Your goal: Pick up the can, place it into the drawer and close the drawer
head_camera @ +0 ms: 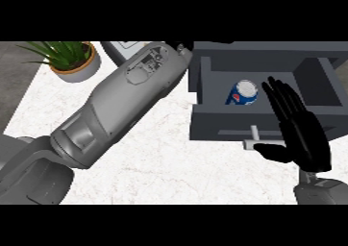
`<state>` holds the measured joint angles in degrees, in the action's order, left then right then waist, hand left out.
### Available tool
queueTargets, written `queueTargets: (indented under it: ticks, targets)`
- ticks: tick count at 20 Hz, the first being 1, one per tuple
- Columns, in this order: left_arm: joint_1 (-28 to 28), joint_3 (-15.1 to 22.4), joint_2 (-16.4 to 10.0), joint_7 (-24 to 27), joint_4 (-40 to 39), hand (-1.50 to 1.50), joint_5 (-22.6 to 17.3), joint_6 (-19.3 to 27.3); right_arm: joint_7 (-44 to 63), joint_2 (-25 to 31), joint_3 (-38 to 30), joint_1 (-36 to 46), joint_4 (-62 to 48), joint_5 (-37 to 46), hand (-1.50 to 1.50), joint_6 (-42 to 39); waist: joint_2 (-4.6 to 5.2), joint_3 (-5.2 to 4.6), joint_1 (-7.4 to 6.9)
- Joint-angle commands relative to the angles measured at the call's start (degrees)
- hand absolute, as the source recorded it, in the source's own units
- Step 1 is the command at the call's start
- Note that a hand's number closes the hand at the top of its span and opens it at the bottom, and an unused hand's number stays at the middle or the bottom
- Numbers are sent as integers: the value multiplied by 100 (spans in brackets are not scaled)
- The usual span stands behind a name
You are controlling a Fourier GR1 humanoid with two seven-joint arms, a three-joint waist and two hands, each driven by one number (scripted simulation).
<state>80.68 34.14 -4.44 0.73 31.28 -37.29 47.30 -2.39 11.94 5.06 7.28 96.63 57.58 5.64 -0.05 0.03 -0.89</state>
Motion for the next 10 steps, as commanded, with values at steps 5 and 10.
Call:
queueTargets:
  ticks: [5, 10]
  targets:
    - [-413, 102, -895, -738, 1040, -150, 352, -165, -334, -384, -92, 329, -1713, 431, -150, 1124, -20, 1, -74]
    - [-475, 283, -1169, -1392, 1737, -150, 482, -9, -282, -439, -337, 1125, -2805, 722, -150, 1519, -31, 4, -224]
